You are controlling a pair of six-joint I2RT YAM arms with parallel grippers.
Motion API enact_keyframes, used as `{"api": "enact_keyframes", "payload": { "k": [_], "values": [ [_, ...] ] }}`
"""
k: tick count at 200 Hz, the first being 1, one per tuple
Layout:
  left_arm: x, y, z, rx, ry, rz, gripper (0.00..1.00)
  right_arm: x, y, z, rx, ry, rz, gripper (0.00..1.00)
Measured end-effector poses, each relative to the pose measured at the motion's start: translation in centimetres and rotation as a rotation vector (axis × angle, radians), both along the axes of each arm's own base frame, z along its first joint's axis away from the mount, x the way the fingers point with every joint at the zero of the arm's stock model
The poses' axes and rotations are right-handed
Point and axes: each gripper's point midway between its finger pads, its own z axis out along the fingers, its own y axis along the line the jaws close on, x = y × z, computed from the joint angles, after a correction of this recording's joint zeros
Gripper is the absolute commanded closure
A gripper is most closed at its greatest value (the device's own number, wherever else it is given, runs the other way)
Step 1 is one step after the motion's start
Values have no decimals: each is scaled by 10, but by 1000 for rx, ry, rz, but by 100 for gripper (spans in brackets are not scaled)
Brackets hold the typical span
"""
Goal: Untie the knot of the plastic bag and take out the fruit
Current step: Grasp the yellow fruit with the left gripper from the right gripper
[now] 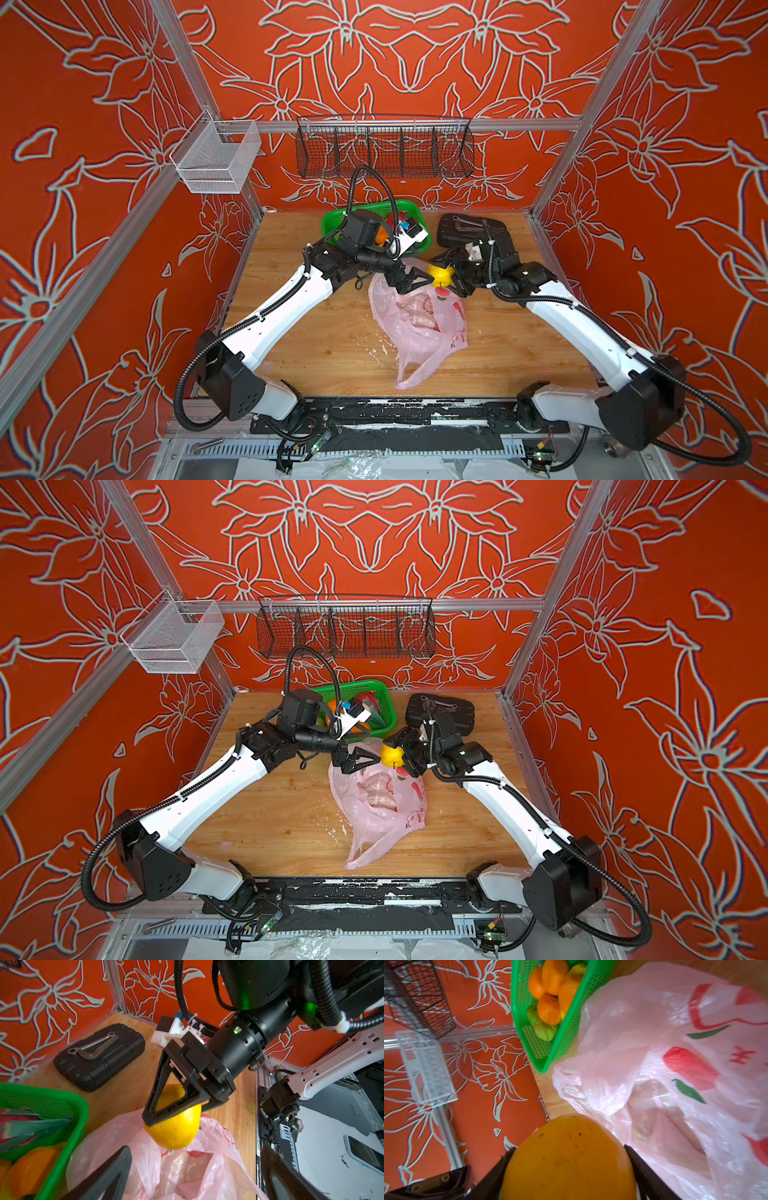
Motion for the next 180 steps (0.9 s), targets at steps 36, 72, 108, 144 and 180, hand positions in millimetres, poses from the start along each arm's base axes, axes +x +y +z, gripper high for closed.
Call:
{"api": "enact_keyframes", "payload": {
  "k": [36,72,108,144,180],
  "values": [
    [11,-6,11,3,-103,-25,4,-1,16,22,92,-63,79,45],
    [21,-11,10,29,-151,-42,5,-4,25,37,147,-104,134,45],
    [23,-9,1,69,-173,-45,6,-9,28,56,191,-160,170,45],
    [23,-7,-3,94,-187,-51,16,-12,29,63,205,-178,184,46],
    [21,-8,-3,84,-172,-53,31,-11,30,65,207,-184,183,47]
  ]
}}
